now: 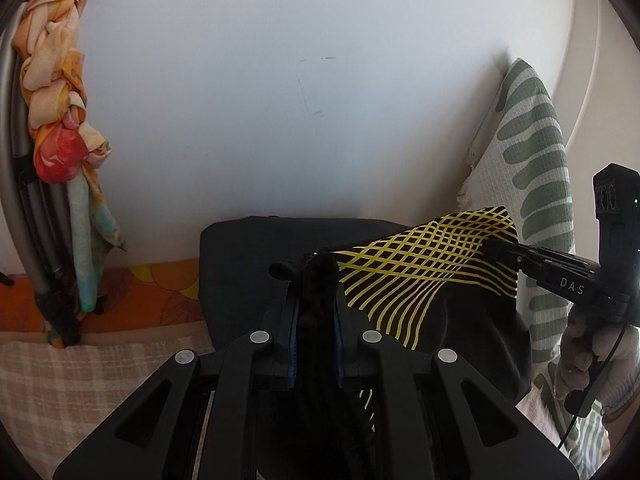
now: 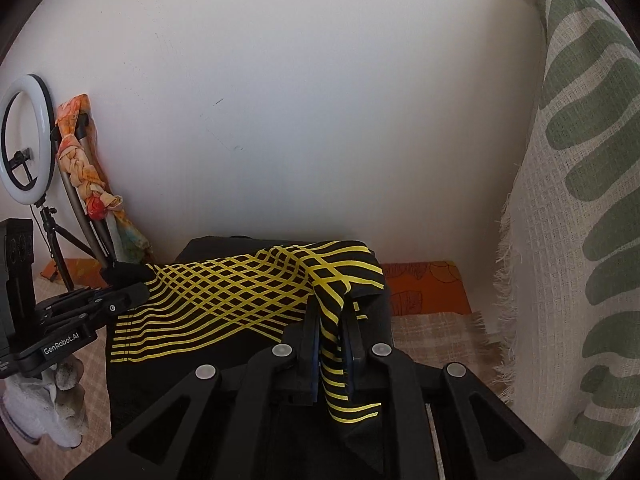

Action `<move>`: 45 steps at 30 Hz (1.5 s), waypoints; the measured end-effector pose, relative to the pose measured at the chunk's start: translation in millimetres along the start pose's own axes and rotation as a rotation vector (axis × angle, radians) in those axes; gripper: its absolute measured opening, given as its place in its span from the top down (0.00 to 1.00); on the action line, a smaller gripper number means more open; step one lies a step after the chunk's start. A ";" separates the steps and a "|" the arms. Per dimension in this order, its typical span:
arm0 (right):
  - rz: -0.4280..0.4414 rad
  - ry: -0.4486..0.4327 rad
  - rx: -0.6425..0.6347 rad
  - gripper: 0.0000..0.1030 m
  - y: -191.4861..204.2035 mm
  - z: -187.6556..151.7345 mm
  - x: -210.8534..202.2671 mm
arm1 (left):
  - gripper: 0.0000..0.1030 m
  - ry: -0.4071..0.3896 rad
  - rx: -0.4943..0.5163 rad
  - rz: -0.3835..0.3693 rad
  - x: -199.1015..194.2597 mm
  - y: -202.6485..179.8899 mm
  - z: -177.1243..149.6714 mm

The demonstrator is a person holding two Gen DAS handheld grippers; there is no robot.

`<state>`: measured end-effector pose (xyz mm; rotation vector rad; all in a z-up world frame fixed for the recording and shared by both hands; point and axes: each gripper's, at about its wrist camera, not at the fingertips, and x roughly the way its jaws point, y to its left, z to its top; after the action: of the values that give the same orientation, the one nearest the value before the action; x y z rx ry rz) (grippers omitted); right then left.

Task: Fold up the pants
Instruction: 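Lift the shorts with both grippers and carry them toward the green pillow, then lower the shorts onto the folded jeans stack and open both grippers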

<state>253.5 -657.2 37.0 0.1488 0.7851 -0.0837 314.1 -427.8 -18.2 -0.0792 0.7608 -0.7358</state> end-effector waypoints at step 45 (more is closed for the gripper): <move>0.175 -0.044 -0.336 0.96 146.2 68.1 -90.2 | 0.88 -0.251 -0.036 0.061 -144.5 46.5 25.0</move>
<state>256.4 -522.4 163.4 -0.1025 0.7288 0.2099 286.5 -306.2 71.9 -0.1771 0.5347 -0.6403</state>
